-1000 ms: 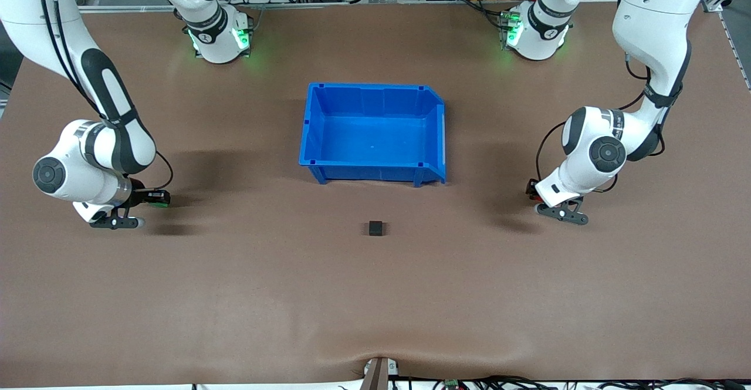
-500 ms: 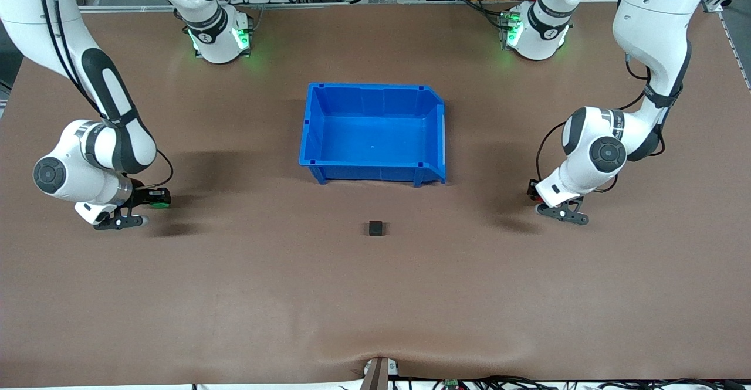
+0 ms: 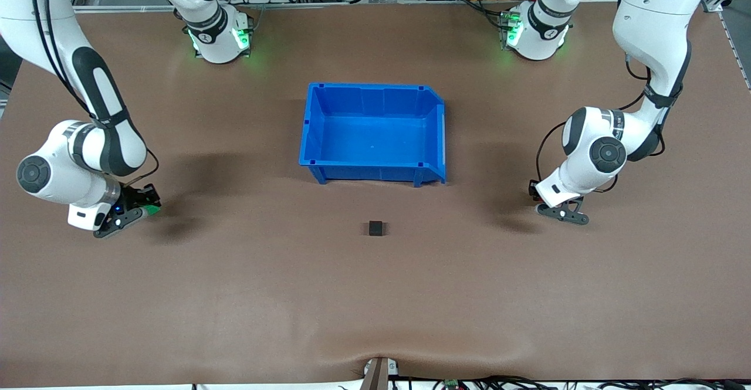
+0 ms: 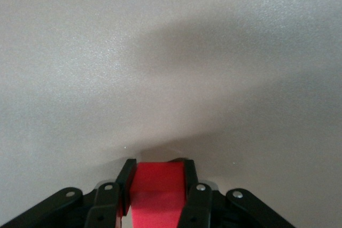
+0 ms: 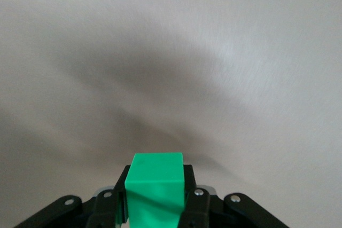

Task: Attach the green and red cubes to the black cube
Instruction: 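Lift the red cube with the left gripper while the right gripper lifts green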

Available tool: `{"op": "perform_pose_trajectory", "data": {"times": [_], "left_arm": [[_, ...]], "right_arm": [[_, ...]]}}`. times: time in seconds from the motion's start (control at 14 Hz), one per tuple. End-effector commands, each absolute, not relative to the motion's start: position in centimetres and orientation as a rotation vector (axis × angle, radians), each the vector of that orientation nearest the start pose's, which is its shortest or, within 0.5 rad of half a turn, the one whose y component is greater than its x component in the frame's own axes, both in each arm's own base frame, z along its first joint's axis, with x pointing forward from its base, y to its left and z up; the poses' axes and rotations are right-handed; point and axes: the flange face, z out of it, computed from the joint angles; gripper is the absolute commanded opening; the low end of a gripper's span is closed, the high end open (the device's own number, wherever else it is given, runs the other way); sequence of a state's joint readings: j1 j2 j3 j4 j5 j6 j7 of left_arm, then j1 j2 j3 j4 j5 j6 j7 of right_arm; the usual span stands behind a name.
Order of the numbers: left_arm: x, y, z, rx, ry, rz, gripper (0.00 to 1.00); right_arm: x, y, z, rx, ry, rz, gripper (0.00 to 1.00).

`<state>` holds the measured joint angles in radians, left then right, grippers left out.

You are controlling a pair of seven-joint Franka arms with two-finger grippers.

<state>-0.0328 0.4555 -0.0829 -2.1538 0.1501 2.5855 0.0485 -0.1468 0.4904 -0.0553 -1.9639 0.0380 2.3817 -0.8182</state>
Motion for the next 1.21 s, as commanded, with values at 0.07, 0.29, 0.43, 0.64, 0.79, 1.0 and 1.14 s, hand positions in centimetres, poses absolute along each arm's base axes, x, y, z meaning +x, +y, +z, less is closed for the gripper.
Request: {"op": "perform_pose_trajectory", "data": {"times": [0.07,0.29,0.43,0.64,0.79,1.0,1.14], "left_arm": [[56.2,-6.6,18.3,-3.078,0.413,0.023,0.00],[56.6,-6.2,19.4,-3.128,0.241,0.002,0.00],[56.9,-6.3,19.9,-3.191,0.049,-0.006,0.00],[58.8,-7.3,21.5,-3.257,-0.361,-0.018,0.00],[60.2,-9.0,23.1,-3.239,-0.634,0.023,0.00],[62.2,-13.6,25.0,-3.126,-1.121,0.067,0.00],[63.8,-17.4,25.1,-3.016,-1.432,0.077,0.00]], "right_arm": [[61.6,-11.5,24.7,-2.874,-1.228,0.019,0.00],[63.9,-11.0,27.2,-2.757,-1.536,-0.065,0.00],[65.4,-9.8,29.0,-2.688,-1.705,-0.118,0.00],[68.0,-6.0,31.2,-2.584,-1.923,-0.187,0.00],[69.6,-4.3,30.7,-2.501,-2.049,-0.203,0.00],[71.3,1.0,30.2,-2.230,-2.312,-0.266,0.00],[71.2,4.1,30.3,-2.123,-2.384,-0.292,0.00]]}}
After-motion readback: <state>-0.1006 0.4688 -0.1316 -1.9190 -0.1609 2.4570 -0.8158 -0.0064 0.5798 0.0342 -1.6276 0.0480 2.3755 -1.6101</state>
